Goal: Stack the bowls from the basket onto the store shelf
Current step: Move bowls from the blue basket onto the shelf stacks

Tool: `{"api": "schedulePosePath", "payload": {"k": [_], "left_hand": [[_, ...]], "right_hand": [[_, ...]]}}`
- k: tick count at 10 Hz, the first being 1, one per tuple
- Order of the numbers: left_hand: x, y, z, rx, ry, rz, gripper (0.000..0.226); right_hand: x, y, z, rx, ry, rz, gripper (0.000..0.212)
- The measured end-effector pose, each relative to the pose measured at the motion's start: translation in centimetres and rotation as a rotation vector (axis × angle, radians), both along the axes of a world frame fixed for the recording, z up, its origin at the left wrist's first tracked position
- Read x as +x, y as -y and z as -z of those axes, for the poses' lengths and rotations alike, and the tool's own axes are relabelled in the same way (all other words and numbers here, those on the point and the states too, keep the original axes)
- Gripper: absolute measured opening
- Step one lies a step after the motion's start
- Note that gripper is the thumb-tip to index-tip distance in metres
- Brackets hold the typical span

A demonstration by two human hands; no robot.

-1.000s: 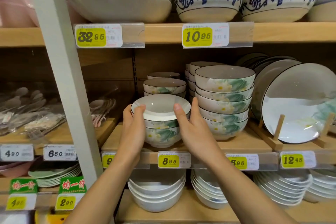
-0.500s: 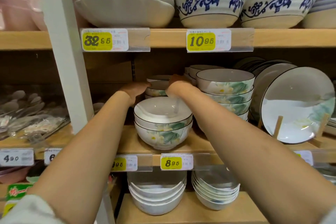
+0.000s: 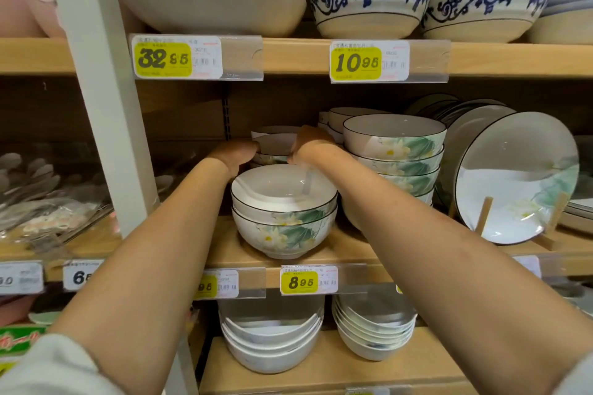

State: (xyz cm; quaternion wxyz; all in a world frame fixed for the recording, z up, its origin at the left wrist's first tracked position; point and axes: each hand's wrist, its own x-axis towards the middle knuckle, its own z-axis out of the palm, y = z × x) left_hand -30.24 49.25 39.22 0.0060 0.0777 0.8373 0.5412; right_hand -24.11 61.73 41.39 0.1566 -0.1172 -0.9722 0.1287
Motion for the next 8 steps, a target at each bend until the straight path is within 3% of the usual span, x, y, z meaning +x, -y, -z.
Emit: {"api": "schedulePosePath", "payload": {"k": [3,5,6,7,8], "left_hand": [[-0.7,-0.2,-0.1,0.015,-0.033,-0.029,0.035],[-0.2,-0.2,-0.3,-0.16,-0.094,-0.034,0.042],[1.9,0.1,-1.2,-0.182,-0.128,-0.056,0.044],[5.9,1.1,-2.1,-0.062,-0.183,-0.045,0.028],[13.0,3.3,-1.3,0.093,-0.369,-0.003,0.019]], "right_hand": [[0.1,-0.2,0.1,-0.043,-0.006,-0.028,0.04],[1.8,0.2,-0.4,-0.071,0.003,-0.008,0.037],[5.2,0.6,-0.2,-0.125,-0.113,-0.084,0.031],[9.8,1.0,0.5,-0.278,-0.31,-0.167,0.028],[15.7,1.5,1.2,-0.449,-0.435,-0.275,0.022]]}}
